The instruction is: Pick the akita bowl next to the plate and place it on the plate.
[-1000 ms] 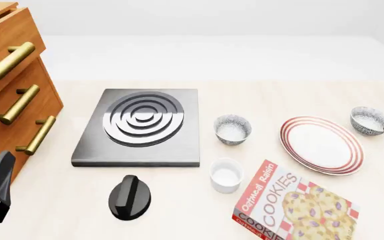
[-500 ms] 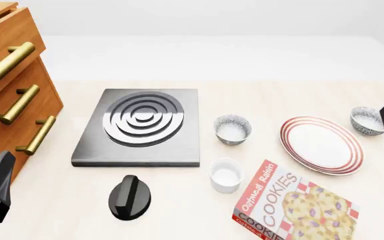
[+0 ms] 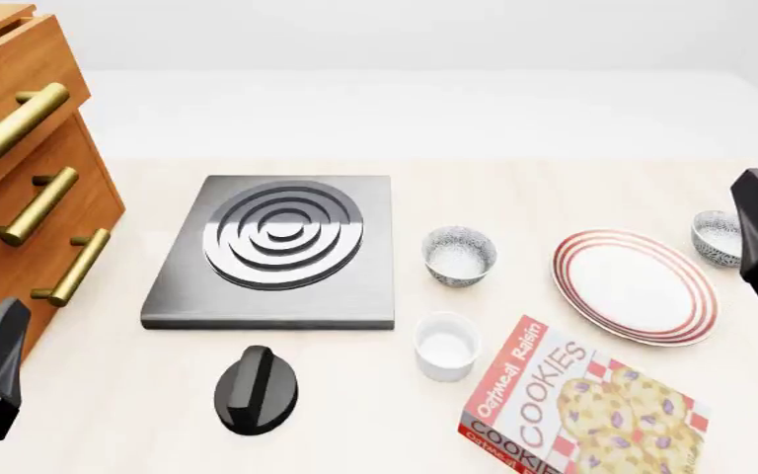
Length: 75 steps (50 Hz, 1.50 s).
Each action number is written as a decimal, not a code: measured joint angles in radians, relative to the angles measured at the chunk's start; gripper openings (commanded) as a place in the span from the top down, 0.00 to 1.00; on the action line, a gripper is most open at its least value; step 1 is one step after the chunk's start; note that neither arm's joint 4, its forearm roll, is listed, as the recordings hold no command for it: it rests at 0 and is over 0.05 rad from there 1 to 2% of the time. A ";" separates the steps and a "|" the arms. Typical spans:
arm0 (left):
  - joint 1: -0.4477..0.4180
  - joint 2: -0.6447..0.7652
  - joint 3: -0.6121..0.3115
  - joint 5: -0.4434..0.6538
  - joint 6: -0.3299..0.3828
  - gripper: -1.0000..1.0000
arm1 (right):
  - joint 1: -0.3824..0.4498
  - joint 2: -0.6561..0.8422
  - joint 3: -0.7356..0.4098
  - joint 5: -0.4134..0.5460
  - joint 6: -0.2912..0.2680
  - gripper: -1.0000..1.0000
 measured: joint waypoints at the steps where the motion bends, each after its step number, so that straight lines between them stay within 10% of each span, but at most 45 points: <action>1: 0.000 0.000 0.000 0.000 0.000 0.00 | -0.001 0.007 0.000 -0.007 -0.001 0.00; 75: 0.000 0.000 0.000 0.000 0.000 0.00 | -0.017 0.444 -0.097 -0.289 -0.084 0.00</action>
